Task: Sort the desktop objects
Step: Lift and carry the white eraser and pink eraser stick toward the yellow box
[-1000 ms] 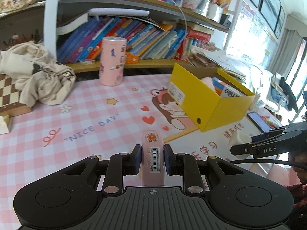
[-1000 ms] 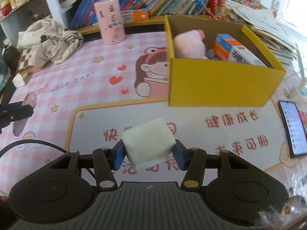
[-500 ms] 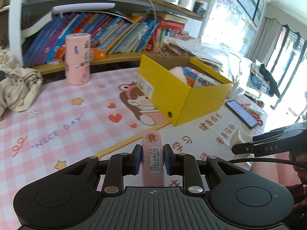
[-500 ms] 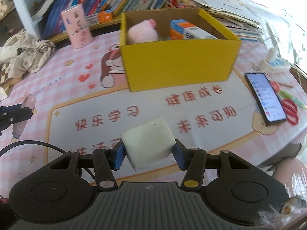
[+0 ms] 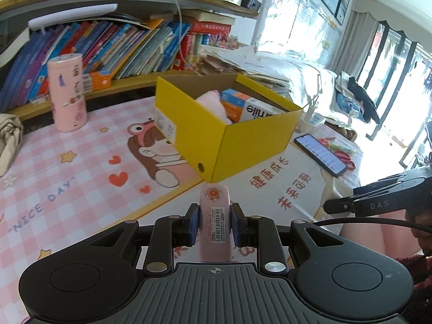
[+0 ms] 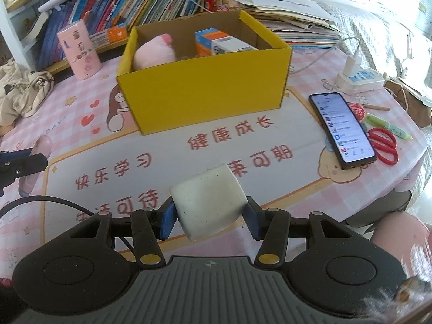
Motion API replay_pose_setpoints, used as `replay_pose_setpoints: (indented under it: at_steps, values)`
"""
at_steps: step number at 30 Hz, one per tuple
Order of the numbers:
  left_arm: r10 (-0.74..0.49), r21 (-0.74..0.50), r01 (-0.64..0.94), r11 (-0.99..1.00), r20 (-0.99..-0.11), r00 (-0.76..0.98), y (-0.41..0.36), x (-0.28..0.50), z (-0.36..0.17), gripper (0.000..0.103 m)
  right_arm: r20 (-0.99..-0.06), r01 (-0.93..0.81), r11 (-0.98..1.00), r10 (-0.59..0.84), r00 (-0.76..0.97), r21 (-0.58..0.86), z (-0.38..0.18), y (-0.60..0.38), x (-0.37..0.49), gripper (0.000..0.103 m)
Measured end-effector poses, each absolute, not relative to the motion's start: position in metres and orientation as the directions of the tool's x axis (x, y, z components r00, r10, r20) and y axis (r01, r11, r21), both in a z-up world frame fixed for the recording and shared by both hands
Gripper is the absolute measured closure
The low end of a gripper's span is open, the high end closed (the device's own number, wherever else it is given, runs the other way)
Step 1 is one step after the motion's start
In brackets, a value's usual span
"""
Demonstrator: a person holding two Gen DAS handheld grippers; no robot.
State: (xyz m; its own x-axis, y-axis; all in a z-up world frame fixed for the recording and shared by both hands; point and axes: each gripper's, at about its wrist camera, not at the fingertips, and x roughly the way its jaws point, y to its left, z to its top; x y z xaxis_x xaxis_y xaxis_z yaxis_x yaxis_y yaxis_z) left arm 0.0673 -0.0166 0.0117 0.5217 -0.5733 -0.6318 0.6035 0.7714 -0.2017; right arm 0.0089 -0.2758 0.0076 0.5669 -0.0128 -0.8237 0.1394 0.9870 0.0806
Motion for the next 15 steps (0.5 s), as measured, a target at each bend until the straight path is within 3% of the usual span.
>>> replay_pose_setpoints:
  at_steps: [15]
  values:
    - [-0.545,-0.172,0.587,0.791,-0.635,0.548,-0.072,0.073,0.018,0.080,-0.813,0.083,0.992,0.028,0.582,0.094,0.011,-0.324,0.033,0.054]
